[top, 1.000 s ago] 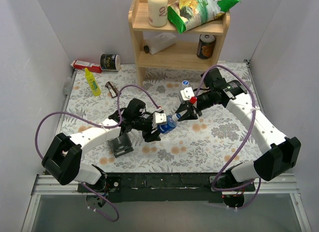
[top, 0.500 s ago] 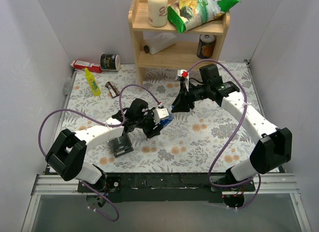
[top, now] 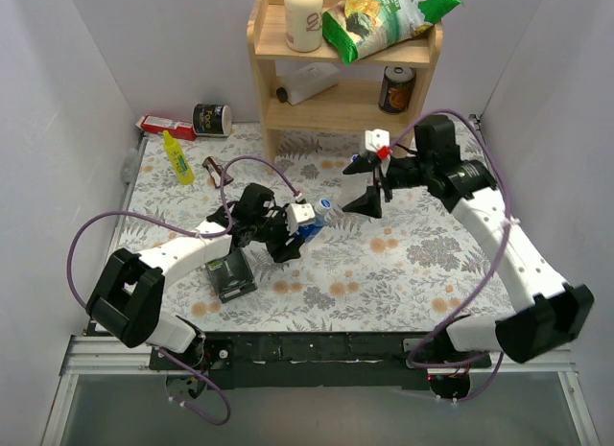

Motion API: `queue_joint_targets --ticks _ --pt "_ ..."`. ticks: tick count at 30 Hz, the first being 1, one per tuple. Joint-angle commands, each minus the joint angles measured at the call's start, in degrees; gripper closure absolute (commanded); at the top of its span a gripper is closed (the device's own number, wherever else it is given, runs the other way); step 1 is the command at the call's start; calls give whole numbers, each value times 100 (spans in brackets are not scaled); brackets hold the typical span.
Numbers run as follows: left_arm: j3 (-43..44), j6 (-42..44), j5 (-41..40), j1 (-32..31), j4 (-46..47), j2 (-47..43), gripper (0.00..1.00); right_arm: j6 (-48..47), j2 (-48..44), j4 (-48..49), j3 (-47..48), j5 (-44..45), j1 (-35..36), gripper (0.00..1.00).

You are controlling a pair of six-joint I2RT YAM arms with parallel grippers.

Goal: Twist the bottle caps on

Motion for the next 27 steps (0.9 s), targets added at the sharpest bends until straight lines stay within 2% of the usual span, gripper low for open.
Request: queue_joint_targets --ticks 1,7,14,27 --pt "374 1252 1143 156 -950 -182 100 -2359 -639 -692 -277 -120 185 10" --pt "585 1968 1372 156 -1198 -103 100 -3145 -367 -1389 -84 38 536 19" --pt "778 2074 1425 139 -1294 -85 100 -3427 -68 -1644 162 -14 712 26" --pt "849 1987 1328 16 -1303 -50 100 -3058 196 -1644 338 -427 870 37"
